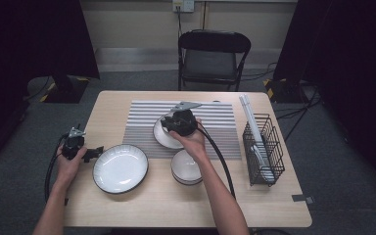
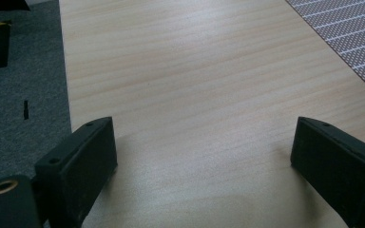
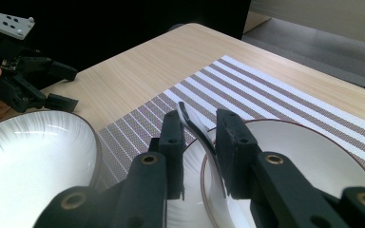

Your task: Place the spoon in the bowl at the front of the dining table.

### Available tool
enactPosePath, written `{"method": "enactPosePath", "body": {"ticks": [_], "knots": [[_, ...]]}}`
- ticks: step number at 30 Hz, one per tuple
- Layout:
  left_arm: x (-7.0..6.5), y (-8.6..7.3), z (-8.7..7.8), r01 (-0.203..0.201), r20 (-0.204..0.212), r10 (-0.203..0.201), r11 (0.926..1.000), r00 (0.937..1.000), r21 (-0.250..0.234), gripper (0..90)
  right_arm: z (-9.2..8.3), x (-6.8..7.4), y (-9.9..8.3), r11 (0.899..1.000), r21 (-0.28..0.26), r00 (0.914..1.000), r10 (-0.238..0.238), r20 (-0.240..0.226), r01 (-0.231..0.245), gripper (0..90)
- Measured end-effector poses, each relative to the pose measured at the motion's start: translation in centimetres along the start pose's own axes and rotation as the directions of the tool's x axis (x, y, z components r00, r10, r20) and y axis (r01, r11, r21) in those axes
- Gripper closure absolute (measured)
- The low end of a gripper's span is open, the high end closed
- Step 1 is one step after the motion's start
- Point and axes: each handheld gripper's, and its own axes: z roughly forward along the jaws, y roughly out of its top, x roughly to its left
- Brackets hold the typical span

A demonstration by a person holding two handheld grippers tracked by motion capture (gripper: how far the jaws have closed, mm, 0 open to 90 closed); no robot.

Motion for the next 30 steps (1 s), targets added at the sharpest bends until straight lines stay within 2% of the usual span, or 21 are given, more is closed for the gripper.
{"method": "enactPosePath", "body": {"ticks": [30], "knots": [[0.0,0.0,0.0,0.003,0.003,-0.003,1.0000,1.0000,0.000,7.5,1.2,0.7,0.4,0.999,0.045,0.9995,-0.028,-0.015,0.028,69.6]]}}
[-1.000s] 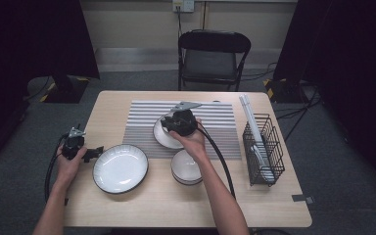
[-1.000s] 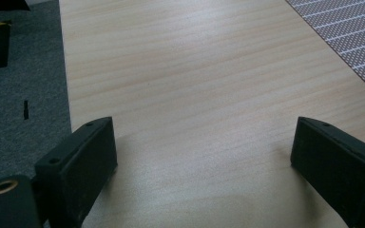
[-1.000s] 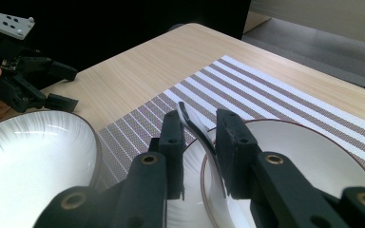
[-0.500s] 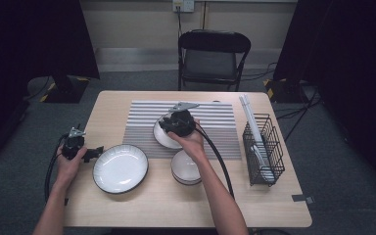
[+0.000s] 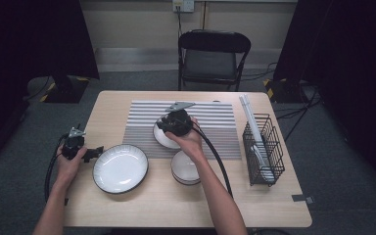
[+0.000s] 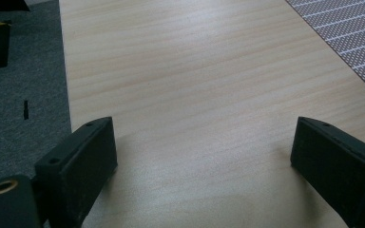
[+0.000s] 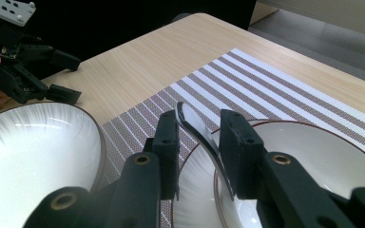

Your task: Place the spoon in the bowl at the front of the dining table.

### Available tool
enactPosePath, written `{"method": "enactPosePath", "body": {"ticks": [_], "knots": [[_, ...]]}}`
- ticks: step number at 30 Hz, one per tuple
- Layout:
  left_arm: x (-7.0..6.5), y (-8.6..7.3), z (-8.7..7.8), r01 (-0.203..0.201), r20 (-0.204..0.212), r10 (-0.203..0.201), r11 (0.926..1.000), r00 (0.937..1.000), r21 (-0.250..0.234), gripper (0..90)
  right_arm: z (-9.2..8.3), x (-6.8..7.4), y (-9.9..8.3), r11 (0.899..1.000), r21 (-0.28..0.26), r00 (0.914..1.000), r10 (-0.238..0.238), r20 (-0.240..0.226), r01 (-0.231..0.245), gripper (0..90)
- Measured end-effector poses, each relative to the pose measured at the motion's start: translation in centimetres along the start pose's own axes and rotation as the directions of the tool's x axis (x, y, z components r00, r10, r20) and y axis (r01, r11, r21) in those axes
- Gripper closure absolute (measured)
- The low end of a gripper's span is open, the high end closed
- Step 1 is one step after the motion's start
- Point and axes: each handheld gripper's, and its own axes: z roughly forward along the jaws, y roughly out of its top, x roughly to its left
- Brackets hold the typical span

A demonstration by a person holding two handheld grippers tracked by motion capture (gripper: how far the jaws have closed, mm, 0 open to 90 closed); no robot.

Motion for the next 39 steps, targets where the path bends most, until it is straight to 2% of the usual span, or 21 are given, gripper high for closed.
{"method": "enactPosePath", "body": {"ticks": [26,39], "knots": [[0.01,0.00,0.00,-0.001,0.000,0.001,1.0000,1.0000,0.001,7.5,0.79,0.17,0.34,1.000,0.019,1.0000,-0.008,-0.004,0.008,68.1],[0.02,0.00,0.00,-0.001,0.001,0.001,1.0000,1.0000,0.000,7.5,0.70,-0.25,0.49,1.000,0.022,0.9998,0.001,0.018,-0.001,65.3]]}}
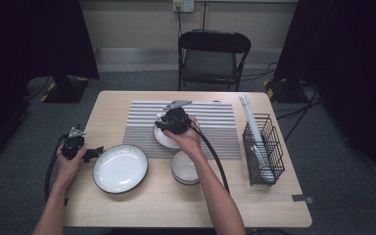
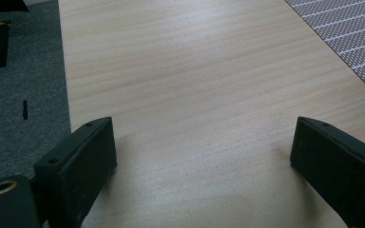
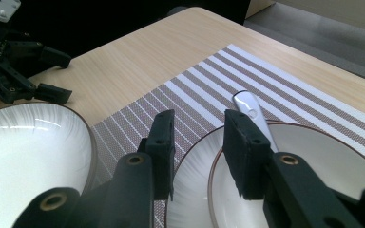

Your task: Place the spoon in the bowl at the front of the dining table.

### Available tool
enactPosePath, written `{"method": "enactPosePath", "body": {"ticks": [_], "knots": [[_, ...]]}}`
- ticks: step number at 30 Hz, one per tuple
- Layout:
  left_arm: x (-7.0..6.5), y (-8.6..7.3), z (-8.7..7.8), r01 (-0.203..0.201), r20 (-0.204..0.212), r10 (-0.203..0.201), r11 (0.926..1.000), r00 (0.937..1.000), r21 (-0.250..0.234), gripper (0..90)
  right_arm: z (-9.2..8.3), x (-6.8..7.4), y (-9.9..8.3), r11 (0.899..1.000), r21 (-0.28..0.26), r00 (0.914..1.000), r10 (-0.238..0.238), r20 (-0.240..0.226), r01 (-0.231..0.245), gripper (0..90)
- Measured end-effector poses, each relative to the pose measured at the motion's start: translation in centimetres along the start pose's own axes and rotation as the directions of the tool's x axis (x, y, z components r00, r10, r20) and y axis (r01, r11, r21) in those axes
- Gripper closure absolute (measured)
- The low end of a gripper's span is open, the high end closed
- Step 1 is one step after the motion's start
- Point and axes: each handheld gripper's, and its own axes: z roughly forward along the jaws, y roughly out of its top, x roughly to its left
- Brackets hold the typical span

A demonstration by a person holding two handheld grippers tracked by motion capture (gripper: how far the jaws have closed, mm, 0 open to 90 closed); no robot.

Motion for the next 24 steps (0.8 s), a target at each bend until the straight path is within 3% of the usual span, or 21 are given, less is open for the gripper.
{"method": "enactPosePath", "body": {"ticks": [24], "knots": [[0.0,0.0,0.0,0.000,-0.001,0.000,1.0000,1.0000,0.000,7.5,-2.5,-1.1,-0.3,0.996,-0.034,0.9969,0.078,-0.016,-0.078,54.7]]}}
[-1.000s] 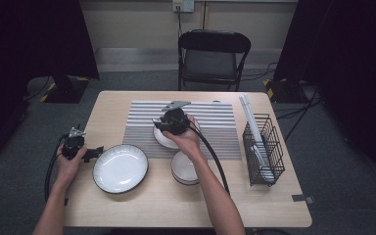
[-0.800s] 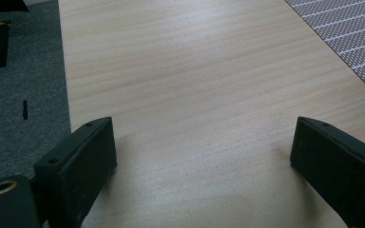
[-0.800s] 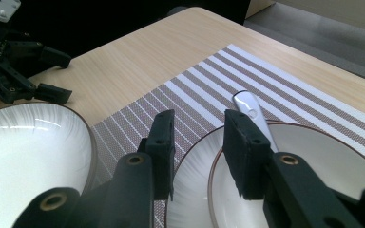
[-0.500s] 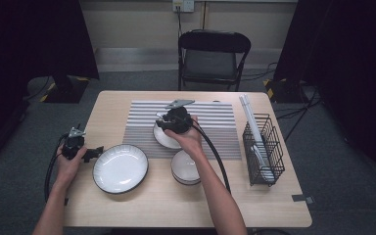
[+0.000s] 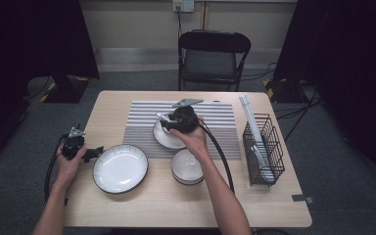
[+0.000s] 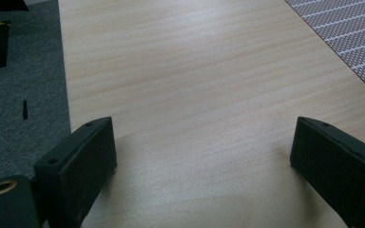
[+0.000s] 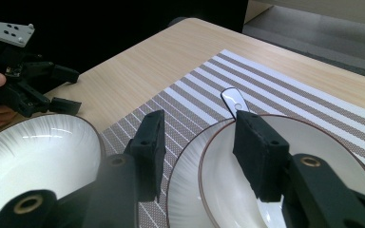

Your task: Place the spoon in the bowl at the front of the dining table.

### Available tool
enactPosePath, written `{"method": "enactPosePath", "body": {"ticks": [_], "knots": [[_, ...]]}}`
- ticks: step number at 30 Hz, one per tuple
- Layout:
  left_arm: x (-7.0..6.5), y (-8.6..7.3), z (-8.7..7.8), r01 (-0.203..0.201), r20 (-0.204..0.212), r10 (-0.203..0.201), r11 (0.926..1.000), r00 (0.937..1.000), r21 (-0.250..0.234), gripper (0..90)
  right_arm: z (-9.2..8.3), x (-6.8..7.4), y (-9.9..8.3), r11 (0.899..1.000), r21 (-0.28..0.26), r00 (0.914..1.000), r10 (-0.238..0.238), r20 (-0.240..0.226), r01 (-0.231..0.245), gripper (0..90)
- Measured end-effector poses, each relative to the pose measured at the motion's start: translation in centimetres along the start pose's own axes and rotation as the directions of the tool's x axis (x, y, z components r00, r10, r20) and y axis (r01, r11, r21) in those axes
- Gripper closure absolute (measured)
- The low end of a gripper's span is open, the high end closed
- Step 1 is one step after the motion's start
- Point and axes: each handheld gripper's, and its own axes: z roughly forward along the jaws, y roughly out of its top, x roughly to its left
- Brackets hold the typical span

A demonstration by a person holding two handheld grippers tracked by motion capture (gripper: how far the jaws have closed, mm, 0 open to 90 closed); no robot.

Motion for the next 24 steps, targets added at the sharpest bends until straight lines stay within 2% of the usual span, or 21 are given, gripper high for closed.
{"method": "enactPosePath", "body": {"ticks": [14,19,24], "knots": [[0.1,0.0,0.0,-0.008,0.001,0.008,1.0000,1.0000,0.002,7.4,-2.6,-1.6,-0.6,1.000,-0.009,0.9995,0.027,0.018,-0.027,50.1],[0.0,0.0,0.0,-0.007,0.001,0.007,1.0000,1.0000,0.002,7.4,-3.8,-2.1,-0.6,1.000,-0.003,0.9989,0.024,0.041,-0.024,49.1],[0.0,0.0,0.0,-0.006,-0.001,0.006,1.0000,1.0000,0.002,7.3,-5.1,-2.7,-0.7,0.999,-0.022,0.9976,0.041,0.056,-0.040,48.4]]}}
